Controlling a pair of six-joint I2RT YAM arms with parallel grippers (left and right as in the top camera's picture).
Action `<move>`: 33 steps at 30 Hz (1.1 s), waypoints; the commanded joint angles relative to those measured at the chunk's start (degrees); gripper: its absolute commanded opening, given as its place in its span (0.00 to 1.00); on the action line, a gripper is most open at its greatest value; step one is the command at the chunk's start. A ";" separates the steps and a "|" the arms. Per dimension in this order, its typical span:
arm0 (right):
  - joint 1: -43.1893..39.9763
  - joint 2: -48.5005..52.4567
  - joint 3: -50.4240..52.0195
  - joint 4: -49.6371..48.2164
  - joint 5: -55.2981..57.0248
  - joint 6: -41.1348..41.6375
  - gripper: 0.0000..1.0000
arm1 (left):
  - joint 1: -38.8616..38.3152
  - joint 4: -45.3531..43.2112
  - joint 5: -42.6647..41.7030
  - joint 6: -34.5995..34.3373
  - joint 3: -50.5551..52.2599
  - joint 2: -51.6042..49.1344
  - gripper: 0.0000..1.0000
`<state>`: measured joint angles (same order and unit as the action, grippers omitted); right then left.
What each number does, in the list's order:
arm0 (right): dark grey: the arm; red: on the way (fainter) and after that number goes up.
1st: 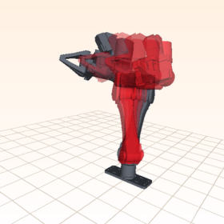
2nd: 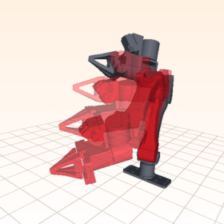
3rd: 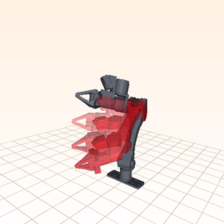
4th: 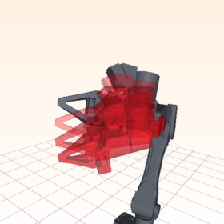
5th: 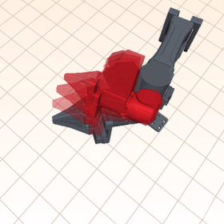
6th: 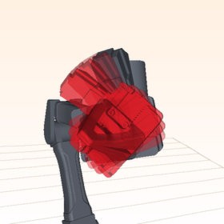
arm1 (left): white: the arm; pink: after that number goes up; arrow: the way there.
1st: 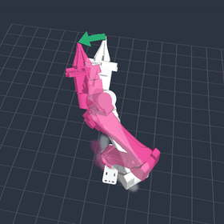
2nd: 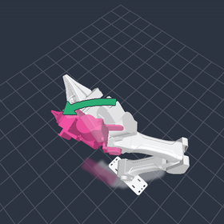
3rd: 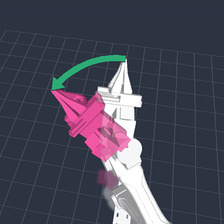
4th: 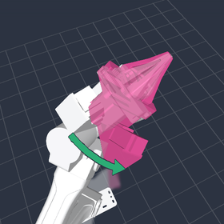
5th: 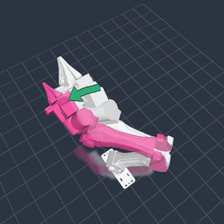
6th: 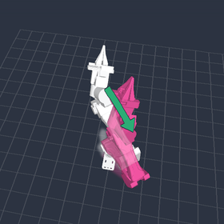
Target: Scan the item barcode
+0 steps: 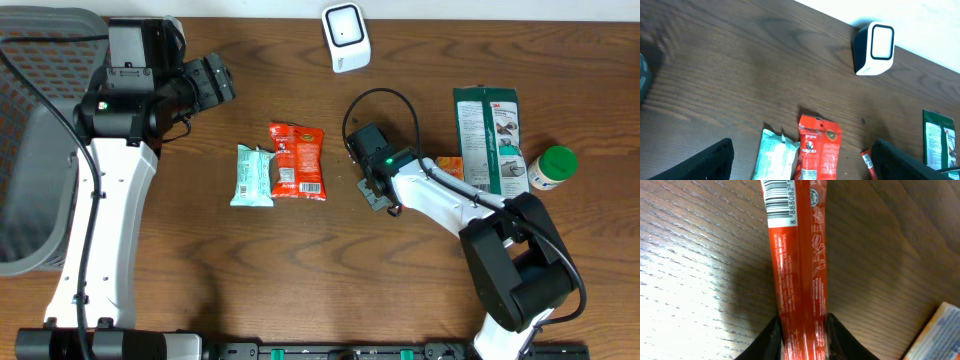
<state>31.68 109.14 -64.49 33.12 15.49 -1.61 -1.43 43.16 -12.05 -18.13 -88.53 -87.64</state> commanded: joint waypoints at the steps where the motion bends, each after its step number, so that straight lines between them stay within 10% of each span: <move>1: -0.09 3.69 1.90 0.92 -4.61 0.72 0.25 | 0.17 0.11 0.13 0.44 -0.20 0.42 0.88; 14: -0.07 -3.63 -4.79 5.70 -5.95 0.00 0.43 | 0.17 0.11 0.13 0.44 -0.20 0.42 0.88; 33: -0.35 0.42 0.81 -1.84 -1.07 -1.25 0.38 | 0.17 0.11 0.13 0.44 -0.20 0.42 0.88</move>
<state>31.68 108.12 -64.25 31.94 12.69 -2.20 -1.43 43.16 -12.05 -18.13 -88.53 -87.64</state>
